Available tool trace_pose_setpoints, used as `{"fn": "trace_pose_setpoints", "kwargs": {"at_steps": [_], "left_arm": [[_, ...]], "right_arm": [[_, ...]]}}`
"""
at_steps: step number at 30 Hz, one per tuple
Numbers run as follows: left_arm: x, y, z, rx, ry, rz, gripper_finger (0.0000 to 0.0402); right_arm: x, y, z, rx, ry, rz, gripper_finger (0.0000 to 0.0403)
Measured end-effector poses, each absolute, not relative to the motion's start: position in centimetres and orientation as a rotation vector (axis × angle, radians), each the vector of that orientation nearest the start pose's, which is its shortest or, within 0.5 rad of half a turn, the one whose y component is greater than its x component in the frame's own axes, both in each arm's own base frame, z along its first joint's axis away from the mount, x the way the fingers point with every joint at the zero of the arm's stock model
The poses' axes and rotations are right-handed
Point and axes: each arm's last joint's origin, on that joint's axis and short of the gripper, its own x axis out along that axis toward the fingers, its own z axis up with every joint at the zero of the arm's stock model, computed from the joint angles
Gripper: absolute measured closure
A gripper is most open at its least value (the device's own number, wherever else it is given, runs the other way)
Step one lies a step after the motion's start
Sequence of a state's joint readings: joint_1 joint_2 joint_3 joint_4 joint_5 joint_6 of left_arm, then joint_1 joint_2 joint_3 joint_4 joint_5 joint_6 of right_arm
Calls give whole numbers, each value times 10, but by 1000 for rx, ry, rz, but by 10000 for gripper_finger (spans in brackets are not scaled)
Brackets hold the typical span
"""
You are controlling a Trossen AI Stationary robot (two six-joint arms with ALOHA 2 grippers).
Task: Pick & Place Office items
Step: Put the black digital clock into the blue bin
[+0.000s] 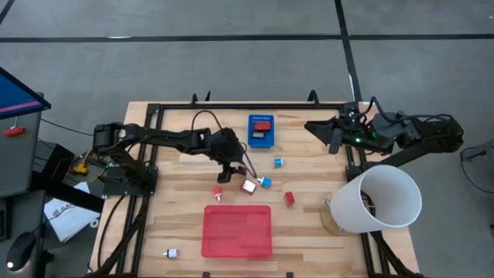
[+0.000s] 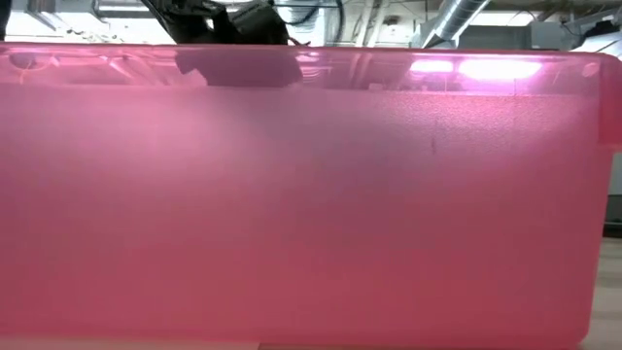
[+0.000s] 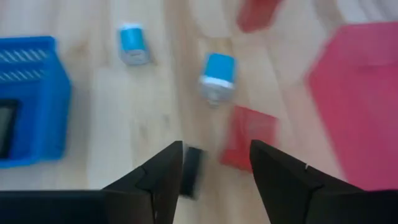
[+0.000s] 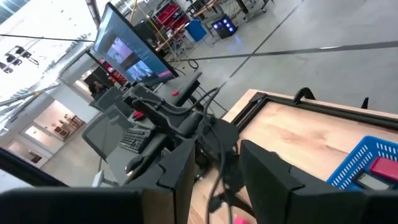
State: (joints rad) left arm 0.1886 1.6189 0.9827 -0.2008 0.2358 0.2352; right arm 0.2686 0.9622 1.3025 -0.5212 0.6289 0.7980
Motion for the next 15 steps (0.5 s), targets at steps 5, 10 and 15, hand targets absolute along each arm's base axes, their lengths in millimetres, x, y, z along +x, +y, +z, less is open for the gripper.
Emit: {"fn": "trace_pose_setpoints", "kwargs": {"at_steps": [5, 10, 15], "left_arm": [[326, 56, 194, 60, 823, -148, 202], [334, 57, 185, 71, 799, -152, 194], [338, 58, 169, 83, 837, -164, 193]], "right_arm": [[175, 29, 438, 707, 29, -421, 280], [179, 28, 437, 708, 34, -433, 280], [179, 28, 437, 712, 31, -433, 280]]}}
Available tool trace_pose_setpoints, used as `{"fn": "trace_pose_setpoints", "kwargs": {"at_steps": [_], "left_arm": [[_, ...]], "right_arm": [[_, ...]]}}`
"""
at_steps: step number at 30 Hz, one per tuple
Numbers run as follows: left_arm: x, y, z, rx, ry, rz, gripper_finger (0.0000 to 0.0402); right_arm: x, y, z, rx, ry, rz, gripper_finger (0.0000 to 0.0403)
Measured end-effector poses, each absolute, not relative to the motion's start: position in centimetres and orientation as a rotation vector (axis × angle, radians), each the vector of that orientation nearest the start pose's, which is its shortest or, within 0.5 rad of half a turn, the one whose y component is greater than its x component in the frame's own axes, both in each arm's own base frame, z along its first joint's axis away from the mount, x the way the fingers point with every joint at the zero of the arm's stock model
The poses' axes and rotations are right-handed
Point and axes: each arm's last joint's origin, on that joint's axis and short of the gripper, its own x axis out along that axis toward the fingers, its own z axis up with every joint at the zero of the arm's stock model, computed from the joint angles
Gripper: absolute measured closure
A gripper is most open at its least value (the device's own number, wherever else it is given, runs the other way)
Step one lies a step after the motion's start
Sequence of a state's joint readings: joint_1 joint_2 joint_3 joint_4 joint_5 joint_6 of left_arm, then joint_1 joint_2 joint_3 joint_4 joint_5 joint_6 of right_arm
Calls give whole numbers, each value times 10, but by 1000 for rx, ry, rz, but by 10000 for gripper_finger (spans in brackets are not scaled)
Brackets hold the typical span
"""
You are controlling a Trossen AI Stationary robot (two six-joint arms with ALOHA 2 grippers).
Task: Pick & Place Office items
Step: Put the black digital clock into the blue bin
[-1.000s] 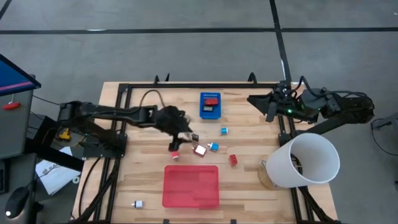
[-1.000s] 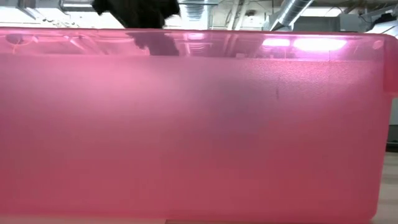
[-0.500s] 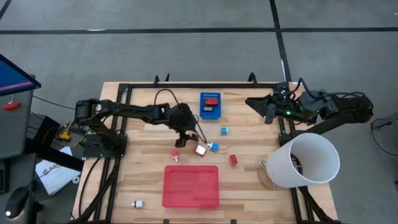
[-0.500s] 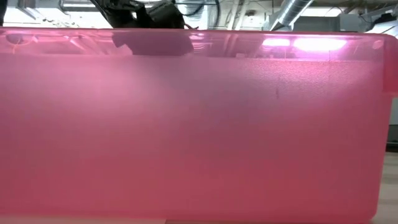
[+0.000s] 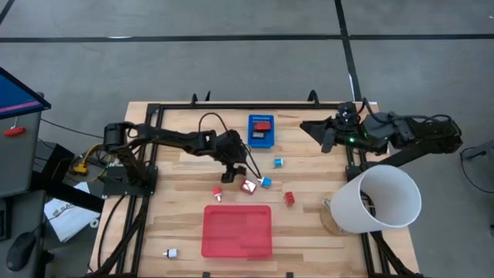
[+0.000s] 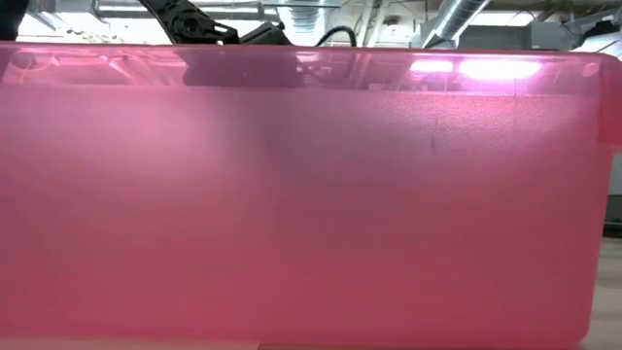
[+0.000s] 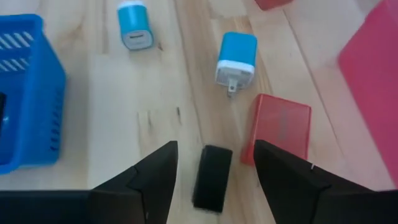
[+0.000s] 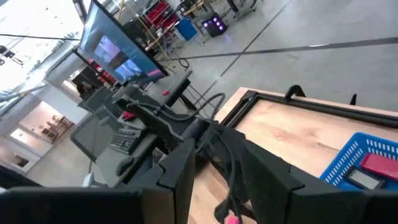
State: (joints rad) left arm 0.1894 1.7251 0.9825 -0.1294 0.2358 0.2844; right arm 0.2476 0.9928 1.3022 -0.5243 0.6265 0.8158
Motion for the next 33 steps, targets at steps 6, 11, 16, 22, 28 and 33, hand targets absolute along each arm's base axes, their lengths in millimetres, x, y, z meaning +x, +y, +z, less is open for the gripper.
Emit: {"fn": "trace_pose_setpoints", "kwargs": {"at_steps": [6, 11, 16, 22, 28, 33], "left_arm": [[343, 59, 158, 86, 846, -169, 205], [344, 60, 153, 71, 856, -167, 235], [344, 64, 148, 12, 862, -173, 316], [345, 79, 150, -52, 816, -124, 348], [348, 110, 182, -204, 565, 71, 348], [343, 148, 208, -447, 280, 309, 348]], "right_arm": [[179, 28, 437, 728, 28, -433, 280], [179, 28, 437, 735, 26, -432, 280], [178, 31, 438, 741, 25, -415, 280], [178, 32, 438, 746, 24, -410, 280], [178, 32, 438, 747, 23, -409, 280], [178, 31, 438, 741, 24, -410, 280]]}}
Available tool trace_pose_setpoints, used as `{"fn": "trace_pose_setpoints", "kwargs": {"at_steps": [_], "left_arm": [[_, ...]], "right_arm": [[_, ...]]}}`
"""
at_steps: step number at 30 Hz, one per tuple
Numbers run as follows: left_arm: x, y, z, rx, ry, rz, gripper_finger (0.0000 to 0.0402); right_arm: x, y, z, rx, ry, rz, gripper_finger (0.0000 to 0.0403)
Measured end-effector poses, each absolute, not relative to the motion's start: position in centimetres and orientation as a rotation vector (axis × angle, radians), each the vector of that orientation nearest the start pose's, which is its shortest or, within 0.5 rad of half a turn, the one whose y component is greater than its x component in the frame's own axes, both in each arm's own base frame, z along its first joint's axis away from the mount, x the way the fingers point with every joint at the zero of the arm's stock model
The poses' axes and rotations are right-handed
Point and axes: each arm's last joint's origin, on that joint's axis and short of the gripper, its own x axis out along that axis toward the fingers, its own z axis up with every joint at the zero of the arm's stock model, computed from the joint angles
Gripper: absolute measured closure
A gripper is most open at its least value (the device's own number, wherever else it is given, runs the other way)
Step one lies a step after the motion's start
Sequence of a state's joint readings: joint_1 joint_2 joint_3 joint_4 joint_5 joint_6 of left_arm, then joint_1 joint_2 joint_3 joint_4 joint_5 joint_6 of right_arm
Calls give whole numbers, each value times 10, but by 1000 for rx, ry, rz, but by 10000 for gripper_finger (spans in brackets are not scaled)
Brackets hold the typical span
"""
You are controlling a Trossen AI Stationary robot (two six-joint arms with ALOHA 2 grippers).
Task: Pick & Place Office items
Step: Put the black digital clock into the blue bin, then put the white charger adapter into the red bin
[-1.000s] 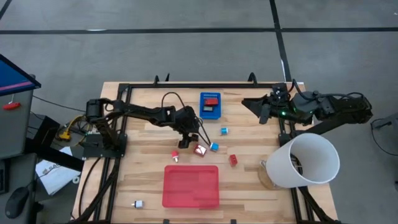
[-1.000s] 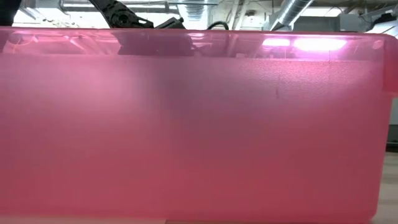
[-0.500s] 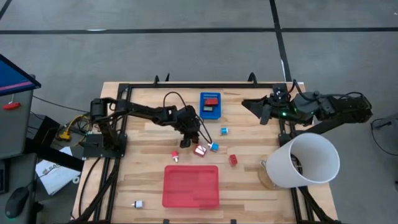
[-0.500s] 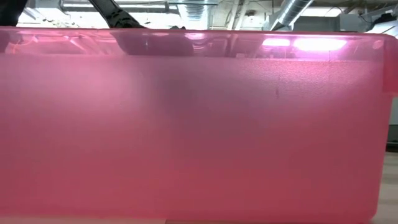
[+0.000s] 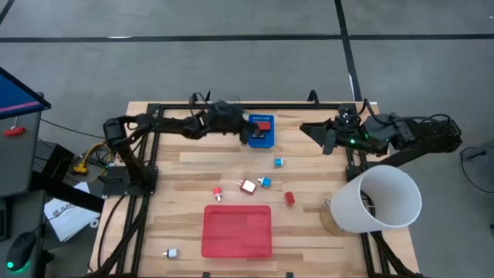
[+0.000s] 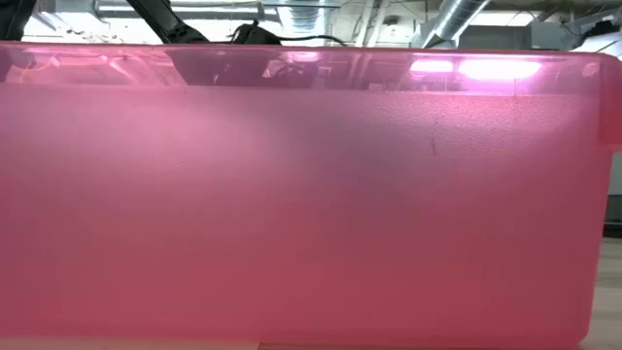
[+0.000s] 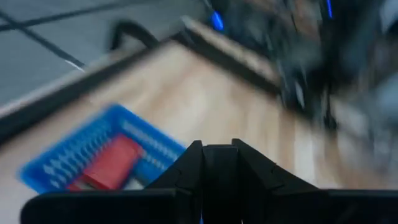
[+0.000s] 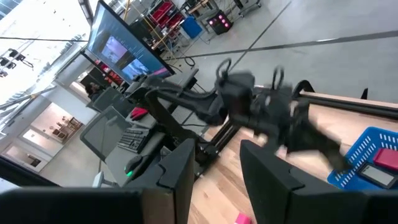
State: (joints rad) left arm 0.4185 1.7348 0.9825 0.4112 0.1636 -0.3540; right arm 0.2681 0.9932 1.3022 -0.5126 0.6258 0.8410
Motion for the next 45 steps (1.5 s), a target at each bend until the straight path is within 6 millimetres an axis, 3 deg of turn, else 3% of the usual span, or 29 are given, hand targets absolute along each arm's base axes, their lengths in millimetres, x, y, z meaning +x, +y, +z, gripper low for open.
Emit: {"fn": "trace_pose_setpoints", "kwargs": {"at_steps": [4, 11, 22, 26, 32, 37, 45], "left_arm": [[341, 156, 210, -649, 188, 475, 348], [347, 139, 208, -925, 65, 664, 348], [358, 133, 179, -963, 65, 756, 348], [366, 139, 179, -939, 7, 652, 348], [380, 146, 162, -927, 110, 603, 331], [379, 147, 170, -832, 115, 589, 307], [368, 155, 202, -696, 69, 595, 249]], "right_arm": [[178, 31, 438, 728, 28, -411, 280], [178, 31, 438, 693, 34, -412, 280], [178, 31, 438, 662, 35, -410, 280], [178, 31, 438, 662, 34, -410, 280], [178, 31, 438, 662, 34, -409, 280], [179, 32, 440, 666, 19, -399, 280], [179, 33, 440, 662, 24, -396, 280]]}}
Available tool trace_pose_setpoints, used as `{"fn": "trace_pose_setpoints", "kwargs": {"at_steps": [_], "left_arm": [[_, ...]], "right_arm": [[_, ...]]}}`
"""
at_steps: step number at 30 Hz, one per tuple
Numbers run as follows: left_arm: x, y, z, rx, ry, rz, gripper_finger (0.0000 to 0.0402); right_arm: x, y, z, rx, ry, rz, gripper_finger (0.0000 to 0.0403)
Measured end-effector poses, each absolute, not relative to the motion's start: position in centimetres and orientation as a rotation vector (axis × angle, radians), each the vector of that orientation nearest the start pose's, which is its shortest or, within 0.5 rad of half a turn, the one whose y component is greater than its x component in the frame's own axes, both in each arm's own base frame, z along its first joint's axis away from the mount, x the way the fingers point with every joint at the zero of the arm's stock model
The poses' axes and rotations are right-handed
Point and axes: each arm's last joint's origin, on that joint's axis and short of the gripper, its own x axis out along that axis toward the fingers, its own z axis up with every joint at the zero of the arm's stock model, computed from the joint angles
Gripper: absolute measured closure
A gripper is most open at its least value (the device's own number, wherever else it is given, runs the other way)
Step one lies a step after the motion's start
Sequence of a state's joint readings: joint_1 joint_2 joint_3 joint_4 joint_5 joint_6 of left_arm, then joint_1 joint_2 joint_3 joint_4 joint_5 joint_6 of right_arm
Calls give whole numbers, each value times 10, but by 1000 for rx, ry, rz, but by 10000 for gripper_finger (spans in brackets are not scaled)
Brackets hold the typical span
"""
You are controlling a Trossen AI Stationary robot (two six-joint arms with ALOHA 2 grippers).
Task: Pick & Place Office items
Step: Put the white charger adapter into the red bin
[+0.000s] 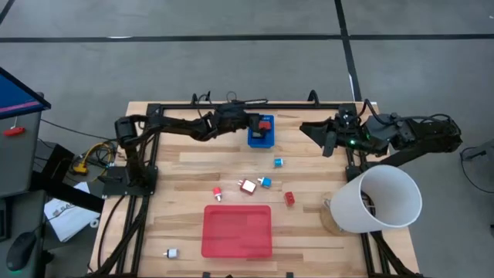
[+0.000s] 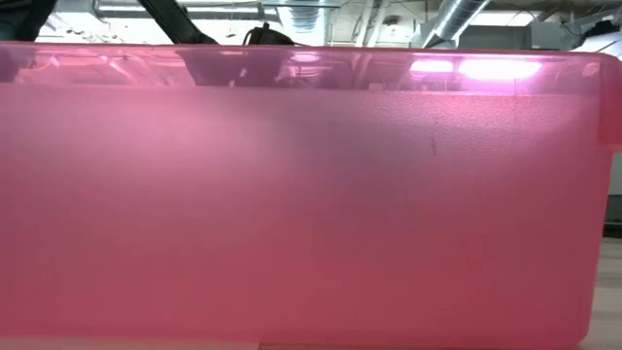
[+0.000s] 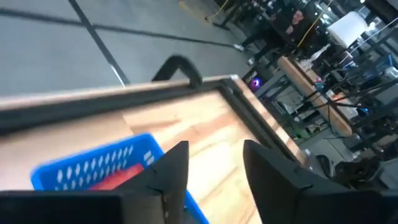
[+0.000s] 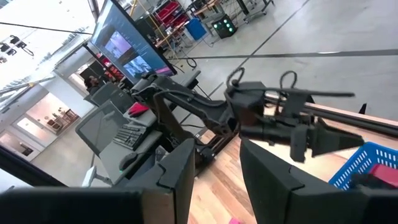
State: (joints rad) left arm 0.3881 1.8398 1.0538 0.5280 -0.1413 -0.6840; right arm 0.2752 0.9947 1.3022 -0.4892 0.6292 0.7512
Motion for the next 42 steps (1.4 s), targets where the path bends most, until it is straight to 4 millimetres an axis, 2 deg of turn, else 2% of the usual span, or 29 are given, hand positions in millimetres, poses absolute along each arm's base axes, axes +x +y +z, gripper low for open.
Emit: {"fn": "trace_pose_setpoints", "kwargs": {"at_steps": [3, 7, 10, 13, 15, 21, 28, 30, 33, 38, 42], "left_arm": [[361, 155, 215, -657, 80, 598, 225], [350, 148, 234, -500, 192, 514, 201], [339, 135, 247, -381, 318, 388, 195], [326, 116, 251, -311, 478, 310, 195], [316, 106, 252, -306, 561, 295, 195], [280, 73, 246, -308, 668, 248, 194], [226, 39, 239, -481, 853, 363, 208], [214, 24, 241, -499, 926, 325, 212], [197, -4, 249, -476, 988, 178, 215], [166, -52, 263, -462, 1012, -8, 206], [143, -92, 261, -444, 1095, -91, 194]], "right_arm": [[179, 33, 440, 659, 24, -396, 280], [179, 33, 440, 659, 24, -396, 280], [179, 33, 440, 659, 25, -396, 280], [179, 33, 440, 658, 26, -396, 280], [179, 33, 439, 657, 28, -397, 280], [179, 33, 439, 658, 28, -397, 280], [179, 33, 440, 671, 22, -397, 280], [179, 33, 440, 671, 20, -396, 280], [179, 32, 440, 675, 18, -399, 280], [176, 31, 440, 696, 15, -400, 280], [177, 32, 440, 695, 17, -401, 280]]}}
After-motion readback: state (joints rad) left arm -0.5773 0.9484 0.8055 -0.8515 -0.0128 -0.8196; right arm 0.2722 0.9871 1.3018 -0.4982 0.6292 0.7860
